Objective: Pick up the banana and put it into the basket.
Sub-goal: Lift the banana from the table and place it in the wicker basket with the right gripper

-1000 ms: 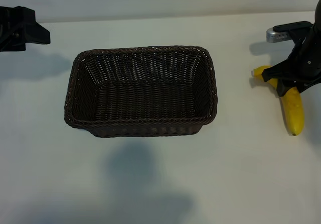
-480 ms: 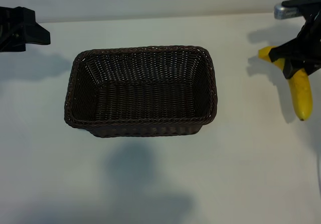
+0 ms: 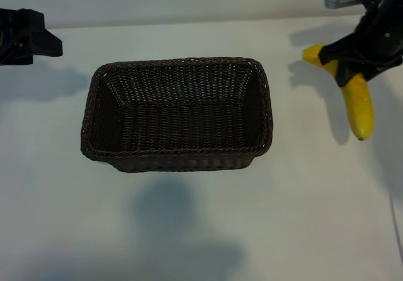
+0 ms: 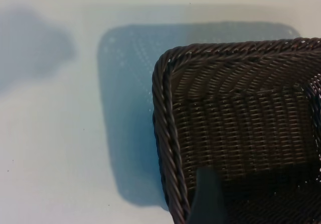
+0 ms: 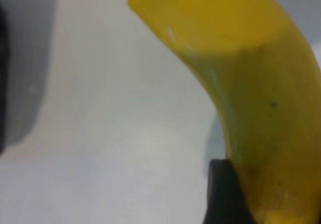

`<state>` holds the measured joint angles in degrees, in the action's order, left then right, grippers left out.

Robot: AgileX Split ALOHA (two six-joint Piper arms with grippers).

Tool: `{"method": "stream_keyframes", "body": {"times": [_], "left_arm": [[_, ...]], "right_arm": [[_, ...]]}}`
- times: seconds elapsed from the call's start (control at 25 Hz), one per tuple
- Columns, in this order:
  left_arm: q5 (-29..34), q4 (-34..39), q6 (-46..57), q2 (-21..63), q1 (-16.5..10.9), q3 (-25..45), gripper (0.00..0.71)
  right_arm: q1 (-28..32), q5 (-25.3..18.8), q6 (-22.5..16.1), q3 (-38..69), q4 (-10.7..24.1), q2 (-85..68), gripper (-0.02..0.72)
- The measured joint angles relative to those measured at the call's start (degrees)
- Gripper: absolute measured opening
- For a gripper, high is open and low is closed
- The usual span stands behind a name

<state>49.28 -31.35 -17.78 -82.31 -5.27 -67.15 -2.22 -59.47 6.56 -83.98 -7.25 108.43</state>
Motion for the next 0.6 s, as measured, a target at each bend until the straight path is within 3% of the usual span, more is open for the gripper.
{"method": "stream_keyframes", "body": {"times": [0.6], "left_arm": [[0.00, 0.00, 0.00, 0.00, 0.00, 0.00, 0.563]], "right_arm": [[-15.78, -2.70, -0.05, -6.85, -0.02, 0.00, 0.408]]}}
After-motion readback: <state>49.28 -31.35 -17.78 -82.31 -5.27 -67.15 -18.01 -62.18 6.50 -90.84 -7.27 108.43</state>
